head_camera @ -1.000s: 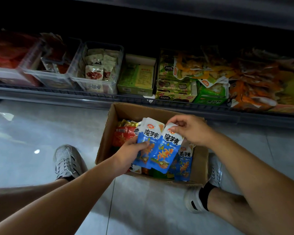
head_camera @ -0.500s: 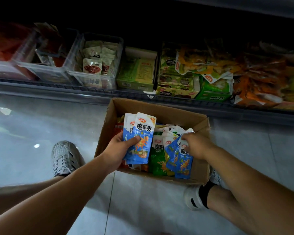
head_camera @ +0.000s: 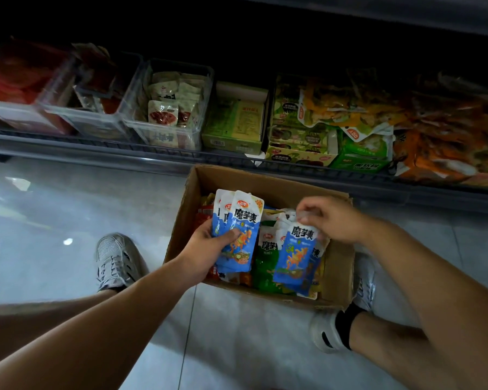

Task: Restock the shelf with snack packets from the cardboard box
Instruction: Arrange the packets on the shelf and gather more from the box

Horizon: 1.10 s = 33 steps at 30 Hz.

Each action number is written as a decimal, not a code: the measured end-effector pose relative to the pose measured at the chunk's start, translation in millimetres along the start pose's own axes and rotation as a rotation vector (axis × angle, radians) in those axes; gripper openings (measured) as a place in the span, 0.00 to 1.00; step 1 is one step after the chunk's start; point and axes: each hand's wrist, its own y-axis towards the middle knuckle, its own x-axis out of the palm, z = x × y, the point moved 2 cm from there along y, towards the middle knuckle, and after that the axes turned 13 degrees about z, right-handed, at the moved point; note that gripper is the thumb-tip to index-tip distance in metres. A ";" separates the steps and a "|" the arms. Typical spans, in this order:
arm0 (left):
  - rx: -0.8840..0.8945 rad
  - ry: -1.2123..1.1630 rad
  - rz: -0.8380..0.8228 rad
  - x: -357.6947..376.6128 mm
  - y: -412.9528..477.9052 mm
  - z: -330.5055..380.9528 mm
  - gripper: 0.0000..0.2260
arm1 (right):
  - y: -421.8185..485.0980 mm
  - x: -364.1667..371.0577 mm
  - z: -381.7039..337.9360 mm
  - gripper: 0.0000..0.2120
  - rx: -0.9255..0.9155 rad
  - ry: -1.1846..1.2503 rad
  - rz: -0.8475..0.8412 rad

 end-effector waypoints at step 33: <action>-0.021 -0.002 -0.036 -3.2 8.0 -6.1 0.17 | 2.9 38.0 56.3 0.05 -0.088 -0.753 0.044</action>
